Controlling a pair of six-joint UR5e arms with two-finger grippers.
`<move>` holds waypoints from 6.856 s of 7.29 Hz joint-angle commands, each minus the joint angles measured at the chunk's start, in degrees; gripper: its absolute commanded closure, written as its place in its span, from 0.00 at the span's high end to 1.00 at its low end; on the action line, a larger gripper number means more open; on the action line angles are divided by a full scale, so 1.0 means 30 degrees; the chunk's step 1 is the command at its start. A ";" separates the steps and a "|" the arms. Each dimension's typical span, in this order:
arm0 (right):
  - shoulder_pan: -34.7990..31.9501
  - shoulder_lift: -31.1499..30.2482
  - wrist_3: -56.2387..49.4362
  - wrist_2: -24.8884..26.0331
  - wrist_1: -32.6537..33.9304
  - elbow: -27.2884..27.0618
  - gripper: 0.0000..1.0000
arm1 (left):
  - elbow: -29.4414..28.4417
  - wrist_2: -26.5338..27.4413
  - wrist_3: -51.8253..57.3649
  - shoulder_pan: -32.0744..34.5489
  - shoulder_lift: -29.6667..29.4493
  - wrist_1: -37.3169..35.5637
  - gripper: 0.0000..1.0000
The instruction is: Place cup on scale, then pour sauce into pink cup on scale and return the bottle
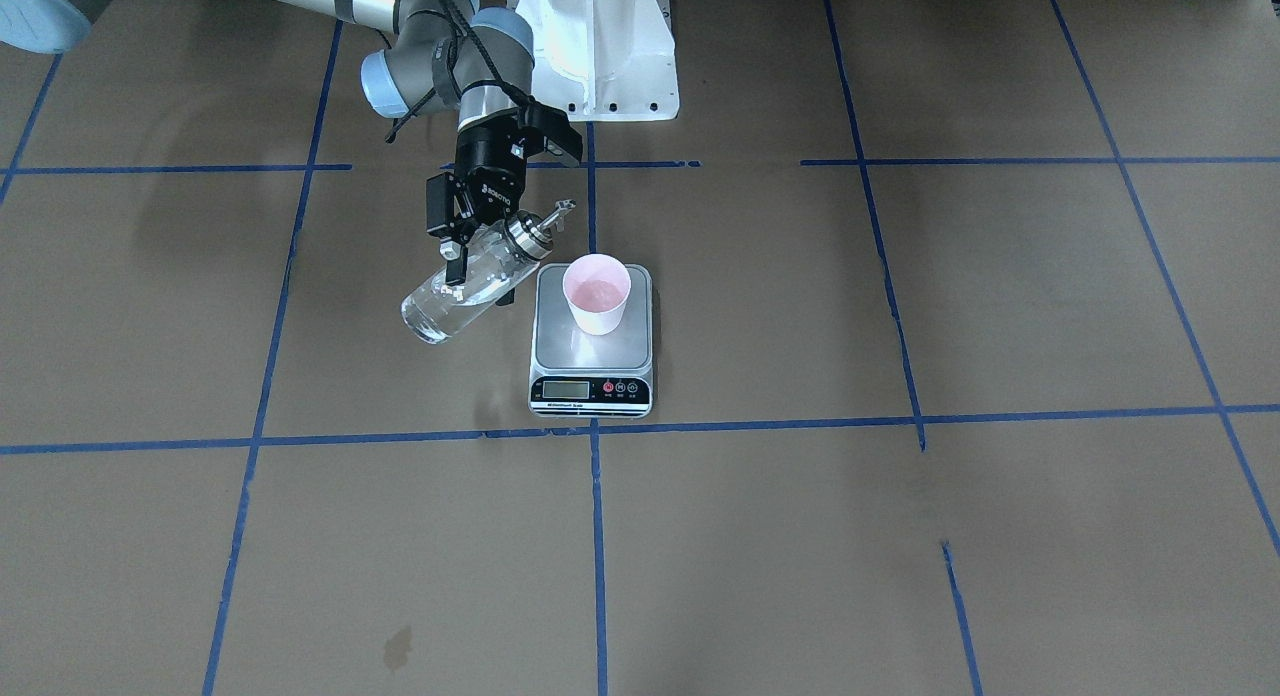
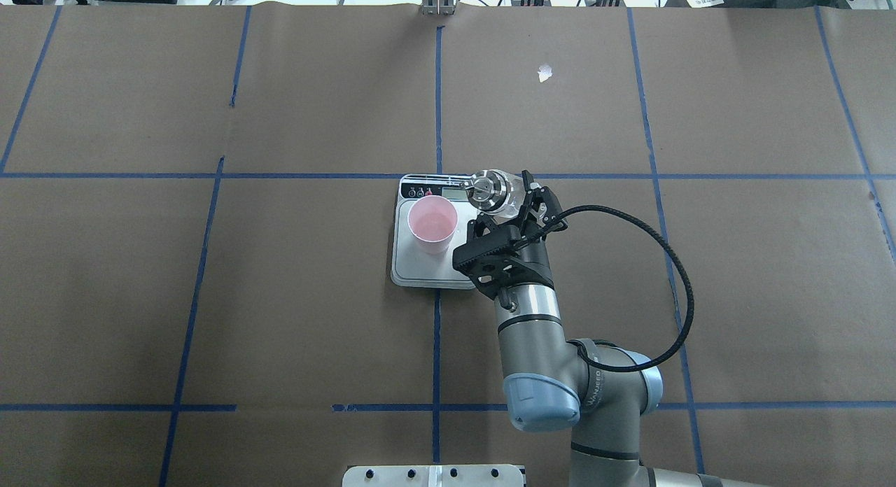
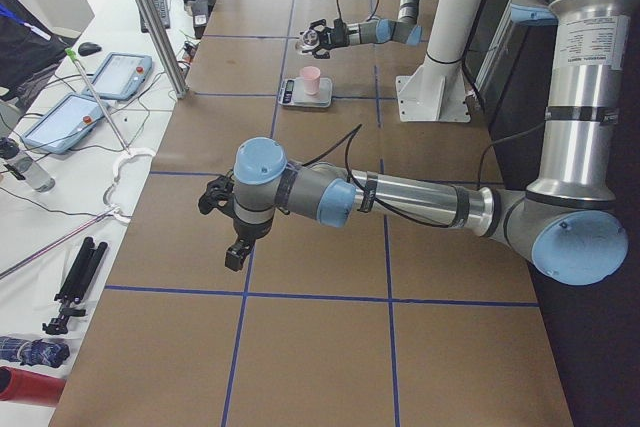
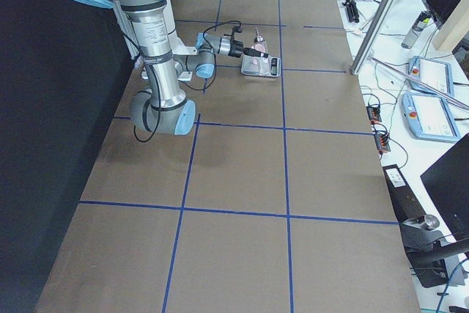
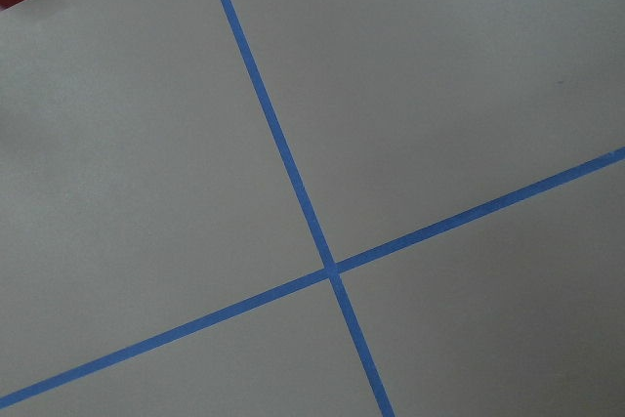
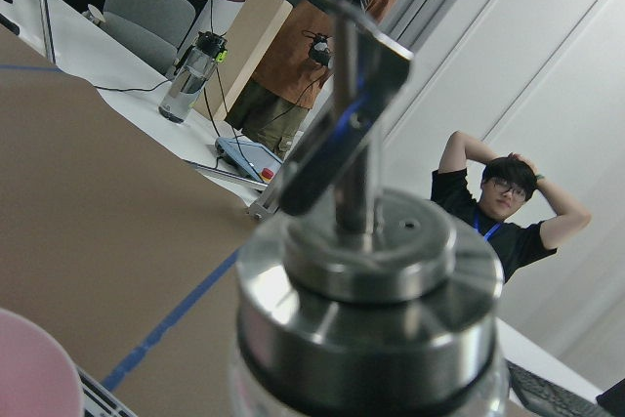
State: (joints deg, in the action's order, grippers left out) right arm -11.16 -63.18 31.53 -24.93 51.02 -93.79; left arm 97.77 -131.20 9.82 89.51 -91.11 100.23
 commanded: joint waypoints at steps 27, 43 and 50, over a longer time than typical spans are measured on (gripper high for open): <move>-0.0439 -1.0405 1.3074 -0.3584 -0.4322 -0.2632 0.00 | 0.1335 0.0023 -0.0111 -0.0069 -0.0393 -0.0012 1.00; 0.0553 -1.0374 1.3044 -0.2386 -0.4410 -0.2628 1.00 | 0.1306 0.0023 -0.0111 -0.0069 -0.0364 -0.0012 1.00; 0.2344 -1.0903 1.3074 -0.0391 -0.4468 -0.2866 1.00 | 0.1306 0.0023 -0.0111 -0.0098 -0.0393 0.0017 1.00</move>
State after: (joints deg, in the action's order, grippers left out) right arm -4.30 -95.83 70.75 -26.17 37.64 -102.39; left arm 101.69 -131.13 9.49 89.28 -92.21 100.28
